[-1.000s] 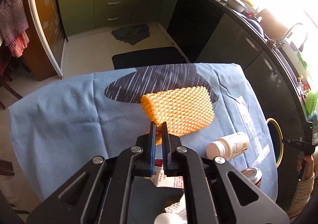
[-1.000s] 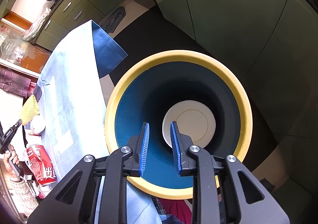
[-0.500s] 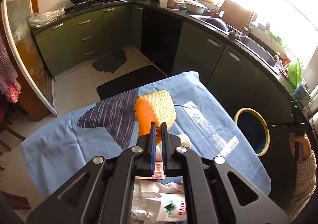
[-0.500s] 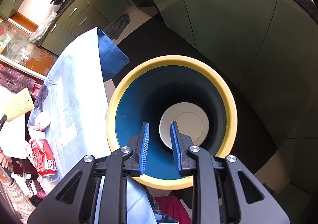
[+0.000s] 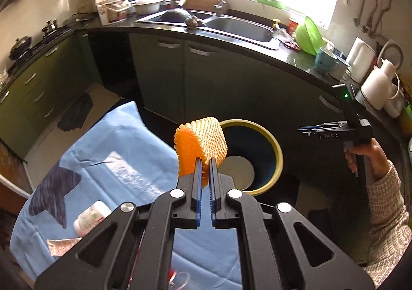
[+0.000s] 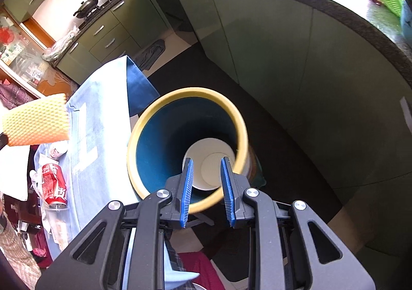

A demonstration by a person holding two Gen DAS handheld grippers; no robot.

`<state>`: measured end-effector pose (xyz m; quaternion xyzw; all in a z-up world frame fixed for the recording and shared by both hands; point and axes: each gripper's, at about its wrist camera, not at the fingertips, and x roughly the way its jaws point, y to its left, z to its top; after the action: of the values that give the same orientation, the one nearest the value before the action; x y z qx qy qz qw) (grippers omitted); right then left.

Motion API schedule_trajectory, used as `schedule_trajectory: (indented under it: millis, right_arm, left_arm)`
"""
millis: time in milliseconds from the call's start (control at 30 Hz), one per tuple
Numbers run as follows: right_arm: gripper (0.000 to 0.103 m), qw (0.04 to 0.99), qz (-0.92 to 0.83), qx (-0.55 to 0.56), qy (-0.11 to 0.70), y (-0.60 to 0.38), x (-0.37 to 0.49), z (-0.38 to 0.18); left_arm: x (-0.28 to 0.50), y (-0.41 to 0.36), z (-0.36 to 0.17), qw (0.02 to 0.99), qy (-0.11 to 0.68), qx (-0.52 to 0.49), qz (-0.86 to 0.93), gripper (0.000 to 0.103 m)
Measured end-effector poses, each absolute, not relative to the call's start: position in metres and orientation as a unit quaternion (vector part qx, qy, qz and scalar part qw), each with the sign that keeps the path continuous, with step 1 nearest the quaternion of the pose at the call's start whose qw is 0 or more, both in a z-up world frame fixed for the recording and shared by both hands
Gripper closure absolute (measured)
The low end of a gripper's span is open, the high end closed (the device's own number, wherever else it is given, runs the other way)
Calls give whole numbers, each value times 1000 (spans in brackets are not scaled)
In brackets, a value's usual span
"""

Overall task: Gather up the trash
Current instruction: 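Carry the orange sponge over the bin and release it with the left gripper, then grasp the crushed red Coca-Cola can with the right gripper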

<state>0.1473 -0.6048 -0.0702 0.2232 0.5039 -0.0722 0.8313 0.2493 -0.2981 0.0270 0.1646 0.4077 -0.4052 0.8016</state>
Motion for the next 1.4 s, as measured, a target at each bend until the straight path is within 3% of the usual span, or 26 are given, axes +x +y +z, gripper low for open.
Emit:
schedule_trajectory:
  millis: [367,400,433,500,600,733,800,967,1067,1233,1400]
  right_arm:
    - [80,834,-71,237,492,-633,97,-72]
    - [80,834,-71,238,492,-634,95,-73]
    - [74,834,-70,238,493,-635,94,-73]
    - [69,834,-68,235,494,-632,94,-74]
    - [69,835,-62,227,498,-626,96,-73]
    - [69,837,-52,213,501,-611,104,-69]
    - [69,837,-44,204,505,-599,110,-67]
    - [65,839,-7,169,517,-553,134,-59]
    - [59,837,34,144,526,-510,157,-54]
    - [59,821,116,101,550,-424,190,-48]
    - [45,779,206,107,582,-339,222,-55]
  left_arm:
    - [244,-424,-60,756,456,241,-403,96]
    - [244,-428,-64,758,455,246,-398,92]
    - [244,-428,-66,759,454,248,-394,87]
    - [244,-425,-63,762,452,245,-393,58]
    - [239,-404,-44,773,433,231,-402,52]
    - [233,-351,-7,791,416,177,-413,51]
    - [230,-311,11,807,403,148,-406,35]
    - [220,-191,38,868,357,104,-329,12]
    - [214,-123,38,908,325,99,-244,10]
    - [219,-30,15,932,322,50,-158,9]
    - [233,30,-12,942,321,6,-102,9]
